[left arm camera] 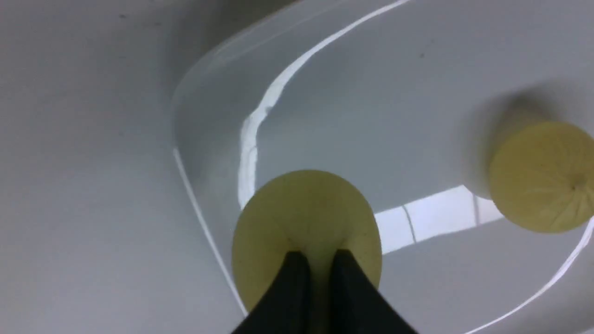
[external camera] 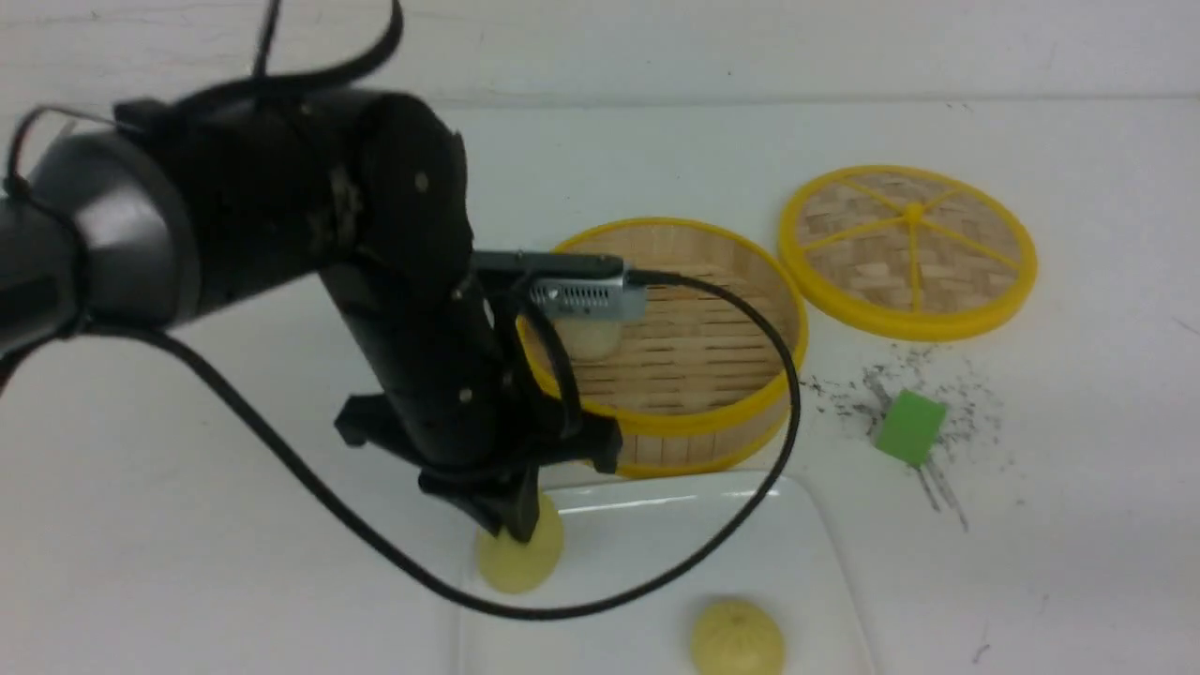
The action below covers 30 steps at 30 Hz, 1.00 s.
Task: Put the steamed buns into the plate on the white tablecloth.
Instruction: 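Carry the bun from the bamboo steamer to the plate with the left gripper, then reach into the bamboo steamer and grasp a bun with the left gripper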
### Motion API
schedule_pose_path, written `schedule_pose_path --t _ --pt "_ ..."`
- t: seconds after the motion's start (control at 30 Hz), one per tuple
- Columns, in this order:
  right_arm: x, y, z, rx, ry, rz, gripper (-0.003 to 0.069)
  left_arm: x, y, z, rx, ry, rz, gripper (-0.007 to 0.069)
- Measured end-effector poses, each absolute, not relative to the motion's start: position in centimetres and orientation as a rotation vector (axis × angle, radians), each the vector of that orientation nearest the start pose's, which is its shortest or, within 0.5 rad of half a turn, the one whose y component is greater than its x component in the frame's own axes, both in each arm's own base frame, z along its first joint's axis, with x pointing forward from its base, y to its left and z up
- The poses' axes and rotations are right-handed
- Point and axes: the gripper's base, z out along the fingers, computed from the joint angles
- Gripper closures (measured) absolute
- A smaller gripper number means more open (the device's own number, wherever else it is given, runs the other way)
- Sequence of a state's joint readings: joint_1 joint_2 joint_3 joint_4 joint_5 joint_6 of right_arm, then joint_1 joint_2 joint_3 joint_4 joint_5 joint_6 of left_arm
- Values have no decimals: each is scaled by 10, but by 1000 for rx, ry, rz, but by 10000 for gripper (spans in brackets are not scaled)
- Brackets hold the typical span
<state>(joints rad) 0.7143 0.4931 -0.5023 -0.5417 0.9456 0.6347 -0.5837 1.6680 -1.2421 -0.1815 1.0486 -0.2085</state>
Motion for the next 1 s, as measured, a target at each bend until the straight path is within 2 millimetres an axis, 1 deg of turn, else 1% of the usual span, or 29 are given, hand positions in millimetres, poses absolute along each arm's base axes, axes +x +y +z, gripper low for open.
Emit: schedule_pose_path --t 0.03,0.17,0.27,0.33,0.37,0.4,0.43,0.53,0.57,0.7,0.77,0.83,0.87,0.97,1.0 --pt "82 21 279 -264 2244 27 643 264 -194 240 434 2990 -375 540" --pt "82 21 279 -264 2243 27 640 271 -202 220 376 2993 -439 450" --pt "82 21 279 -264 2243 27 634 275 -206 208 353 3011 -450 354" --pt "82 21 279 -264 2243 27 631 276 -207 205 349 3016 -451 279" --pt "82 21 279 -264 2243 27 631 277 -208 206 349 3011 -454 265" --pt "82 21 279 -264 2243 27 629 280 -209 211 359 2995 -454 207" --pt "82 21 279 -264 2243 27 627 283 -211 217 370 2973 -453 179" --pt "82 21 279 -265 2242 27 622 299 -218 241 399 2866 -458 132" --pt "82 21 279 -265 2242 26 621 305 -221 251 401 2825 -457 125" --pt "83 21 279 -265 2241 24 618 333 -233 275 388 2712 -440 118" --pt "83 21 279 -265 2241 24 618 359 -243 283 374 2652 -370 118" --pt "83 21 279 -265 2241 24 618 375 -248 284 379 2620 -305 118" --pt "83 21 279 -265 2241 24 618 381 -249 283 385 2612 -272 118" --pt "83 21 279 -265 2241 24 618 402 -252 274 387 2601 -129 118" --pt "83 21 279 -265 2241 24 618 403 -252 271 387 2610 -116 118"
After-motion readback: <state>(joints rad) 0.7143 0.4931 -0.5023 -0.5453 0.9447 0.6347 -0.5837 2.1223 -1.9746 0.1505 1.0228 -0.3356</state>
